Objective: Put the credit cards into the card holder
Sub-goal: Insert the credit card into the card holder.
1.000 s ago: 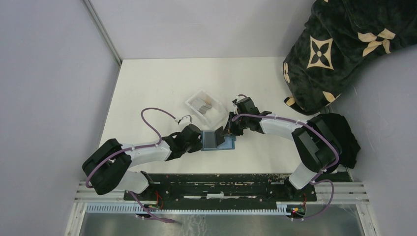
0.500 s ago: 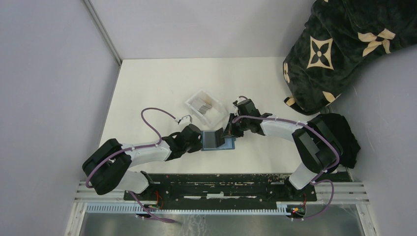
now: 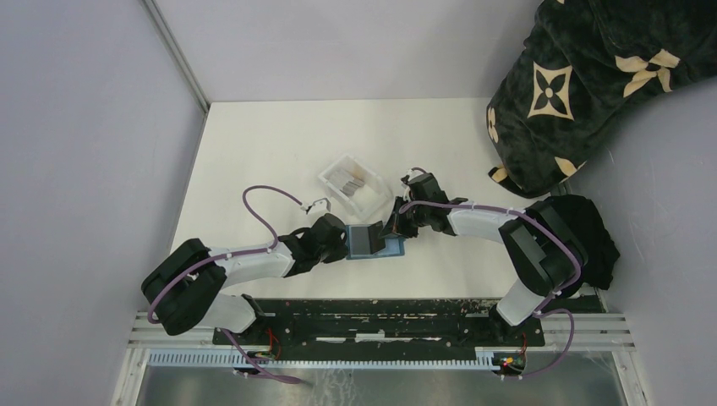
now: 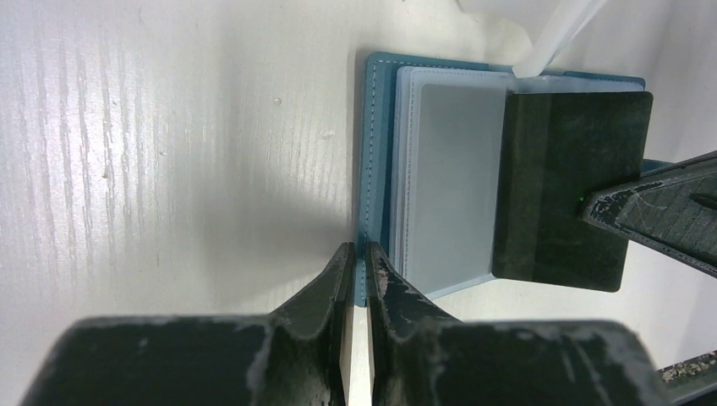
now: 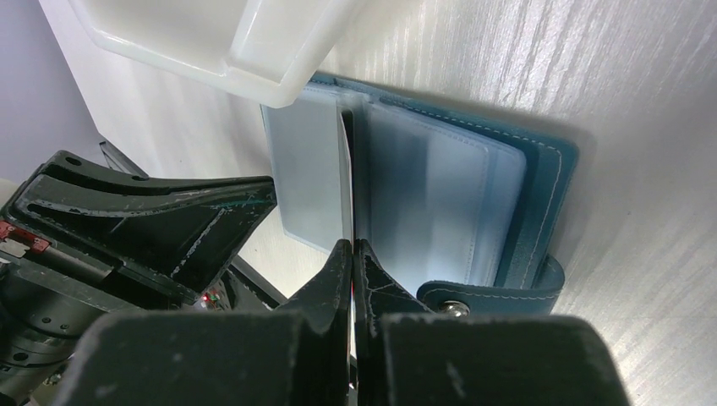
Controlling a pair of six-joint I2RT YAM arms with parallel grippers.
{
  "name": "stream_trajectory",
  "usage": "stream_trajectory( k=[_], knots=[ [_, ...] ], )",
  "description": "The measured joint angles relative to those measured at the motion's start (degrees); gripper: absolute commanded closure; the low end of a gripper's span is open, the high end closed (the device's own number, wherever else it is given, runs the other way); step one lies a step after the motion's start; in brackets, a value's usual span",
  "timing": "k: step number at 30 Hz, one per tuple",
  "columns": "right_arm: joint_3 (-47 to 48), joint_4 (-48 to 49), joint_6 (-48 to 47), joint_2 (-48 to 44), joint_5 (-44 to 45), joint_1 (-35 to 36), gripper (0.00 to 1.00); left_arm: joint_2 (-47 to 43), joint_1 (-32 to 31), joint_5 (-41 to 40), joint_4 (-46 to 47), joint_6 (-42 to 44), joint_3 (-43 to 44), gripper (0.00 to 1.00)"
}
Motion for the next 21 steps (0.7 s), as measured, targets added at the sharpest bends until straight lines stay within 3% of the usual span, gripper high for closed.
stream_trajectory(
  k=[21],
  knots=[
    [-0.6,3.5,0.6,2.5,-1.2,-0.1,0.99,0.2,0.0,0.6,0.7,0.0,-0.2,0.88]
  ],
)
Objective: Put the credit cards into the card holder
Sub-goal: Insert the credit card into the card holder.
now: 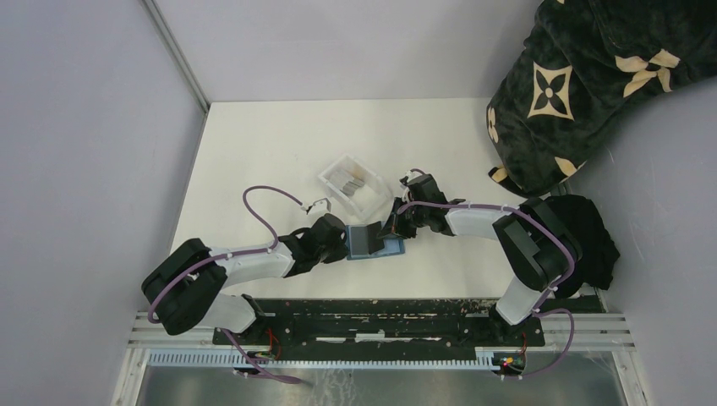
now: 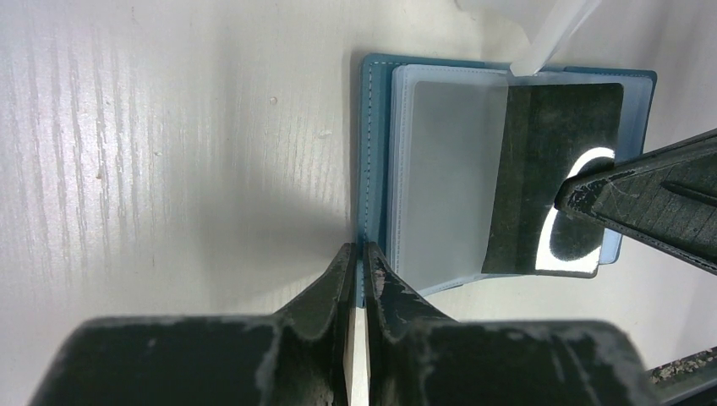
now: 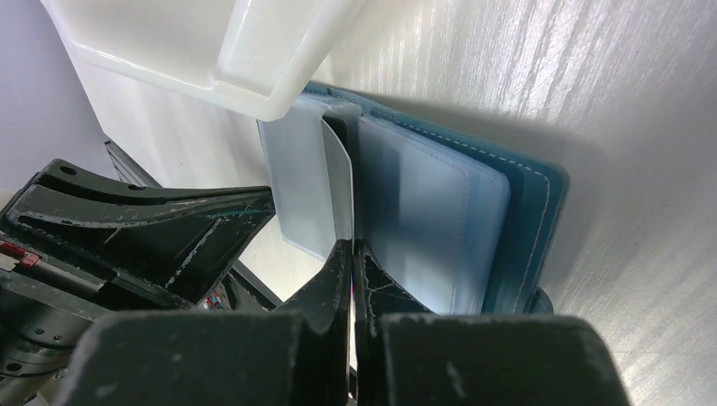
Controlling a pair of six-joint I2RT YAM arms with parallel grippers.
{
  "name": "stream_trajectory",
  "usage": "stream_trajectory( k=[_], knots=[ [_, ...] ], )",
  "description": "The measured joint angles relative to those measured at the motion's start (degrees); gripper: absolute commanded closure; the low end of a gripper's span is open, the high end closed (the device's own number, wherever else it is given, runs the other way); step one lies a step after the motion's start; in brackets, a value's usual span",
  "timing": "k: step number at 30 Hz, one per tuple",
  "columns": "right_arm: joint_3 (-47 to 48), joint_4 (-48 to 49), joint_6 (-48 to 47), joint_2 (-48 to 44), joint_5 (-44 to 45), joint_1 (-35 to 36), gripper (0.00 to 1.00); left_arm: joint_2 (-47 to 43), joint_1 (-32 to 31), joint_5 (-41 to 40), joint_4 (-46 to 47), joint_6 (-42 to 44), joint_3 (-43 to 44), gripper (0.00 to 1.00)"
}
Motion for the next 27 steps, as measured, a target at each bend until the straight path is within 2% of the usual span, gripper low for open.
stream_trajectory(
  k=[27],
  knots=[
    [1.7,-0.5,-1.0,2.0,4.0,2.1,0.99,1.0,-0.1,0.5,1.7,0.0,0.0,0.93]
  ],
)
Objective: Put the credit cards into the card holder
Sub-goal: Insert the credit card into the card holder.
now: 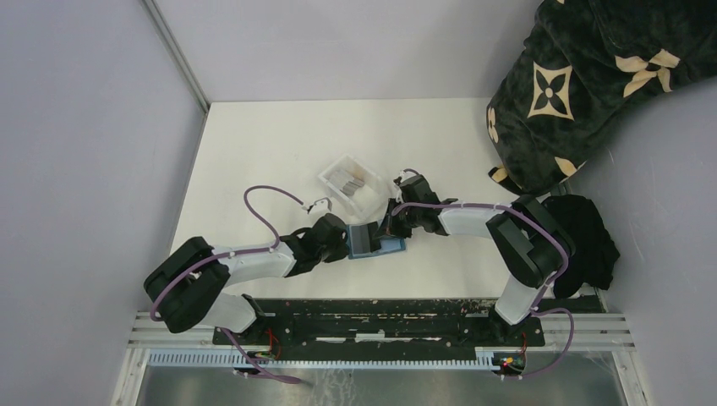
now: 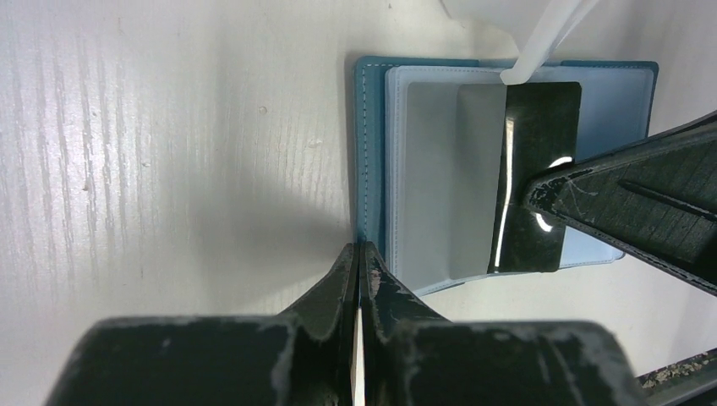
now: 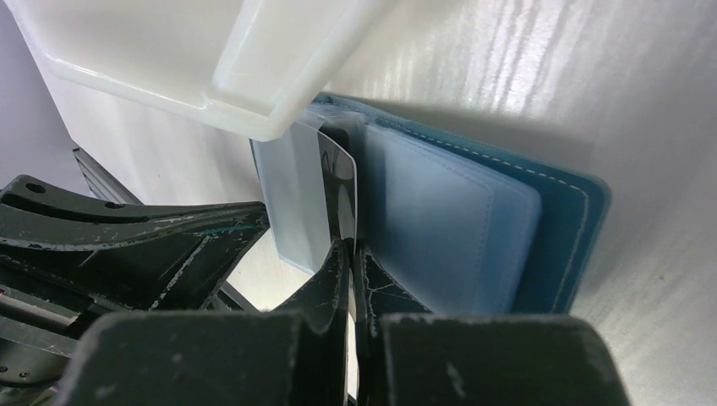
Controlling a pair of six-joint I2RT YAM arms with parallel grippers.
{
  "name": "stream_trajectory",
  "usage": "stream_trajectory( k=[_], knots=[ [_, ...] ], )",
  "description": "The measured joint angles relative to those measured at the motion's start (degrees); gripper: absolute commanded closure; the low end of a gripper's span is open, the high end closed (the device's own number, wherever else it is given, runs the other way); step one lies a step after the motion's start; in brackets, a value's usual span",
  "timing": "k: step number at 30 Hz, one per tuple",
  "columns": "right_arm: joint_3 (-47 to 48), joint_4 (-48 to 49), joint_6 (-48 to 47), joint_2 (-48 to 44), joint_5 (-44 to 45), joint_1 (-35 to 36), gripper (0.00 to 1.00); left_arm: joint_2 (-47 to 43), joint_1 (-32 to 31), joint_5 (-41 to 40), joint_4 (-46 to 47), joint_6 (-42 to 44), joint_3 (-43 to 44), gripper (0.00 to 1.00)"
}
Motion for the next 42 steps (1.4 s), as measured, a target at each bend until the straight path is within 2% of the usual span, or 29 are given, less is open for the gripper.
stream_trajectory(
  k=[3,8,12,17,30,42],
  knots=[
    [0.9,-0.2,-0.3,0.6,0.8,0.9,0.93,0.2,-0.1,0.0,0.3,0.0,0.0,0.93],
    [2.3,-2.1,-1.7,1.1,2.2,1.8,0.62,0.9,-0.3,0.0,1.2,0.0,0.3,0.94],
    [4.1,-5.4,-3.4,1.1,3.1,2.5,0.49,1.3,-0.5,0.2,2.1,0.0,0.3,0.94],
    [6.3,-9.1,-5.5,1.1,4.2,3.1,0.46,1.7,-0.5,0.9,3.1,0.0,0.3,0.94],
    [15.6,-22.5,-9.9,4.4,11.1,7.2,0.45,2.3,-0.6,2.5,4.8,0.0,0.2,0.94],
    [19.7,-28.2,-12.2,6.1,15.4,9.2,0.44,3.4,-0.6,3.5,7.1,0.0,0.2,0.94]
  ],
)
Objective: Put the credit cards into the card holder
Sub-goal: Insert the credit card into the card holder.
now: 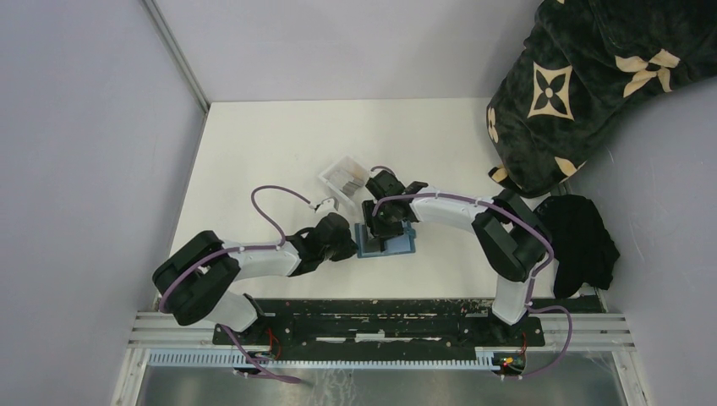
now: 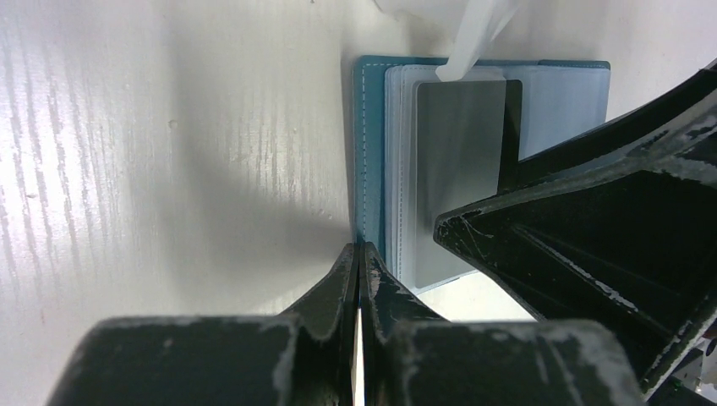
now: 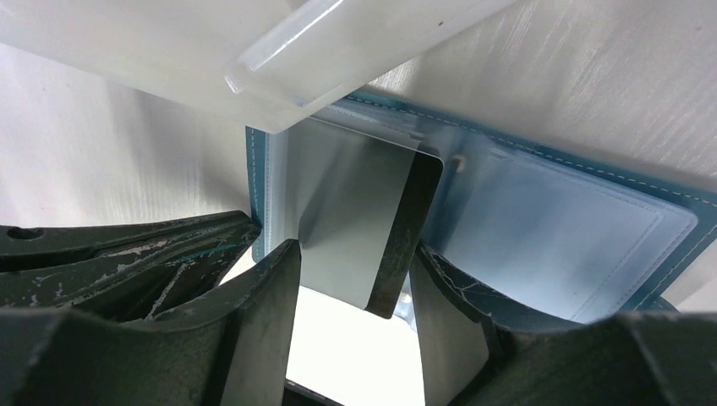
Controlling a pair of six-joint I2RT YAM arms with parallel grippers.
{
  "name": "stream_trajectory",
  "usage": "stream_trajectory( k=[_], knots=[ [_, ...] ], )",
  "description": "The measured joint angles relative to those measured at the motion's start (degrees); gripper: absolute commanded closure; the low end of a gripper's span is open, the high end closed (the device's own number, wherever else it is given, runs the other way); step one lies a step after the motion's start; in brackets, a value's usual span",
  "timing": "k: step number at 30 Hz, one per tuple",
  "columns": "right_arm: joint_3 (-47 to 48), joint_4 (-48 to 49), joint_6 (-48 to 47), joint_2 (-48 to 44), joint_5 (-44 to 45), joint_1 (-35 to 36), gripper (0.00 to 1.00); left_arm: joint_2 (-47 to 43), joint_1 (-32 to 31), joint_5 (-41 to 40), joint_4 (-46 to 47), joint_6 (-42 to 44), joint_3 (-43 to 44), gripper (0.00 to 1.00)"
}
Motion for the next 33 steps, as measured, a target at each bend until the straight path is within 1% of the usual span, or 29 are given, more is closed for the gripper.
stream_trajectory(
  k=[9,15,28,33],
  knots=[
    [3.8,-5.1,-2.1,1.9,1.6,1.0,0.37,0.8,0.0,0.8,1.2,0.0,0.2,0.94],
    [6.2,-8.3,-4.2,2.3,2.7,1.6,0.35,0.9,-0.1,0.3,0.6,0.0,0.7,0.90],
    [7.9,-10.9,-6.1,1.9,5.3,1.8,0.34,-1.4,-0.3,-4.5,-7.0,-0.1,2.0,0.84],
    [8.1,-11.8,-7.1,-0.2,7.0,1.7,0.34,-3.5,-0.3,-6.6,-10.4,-0.1,2.0,0.78]
  ],
)
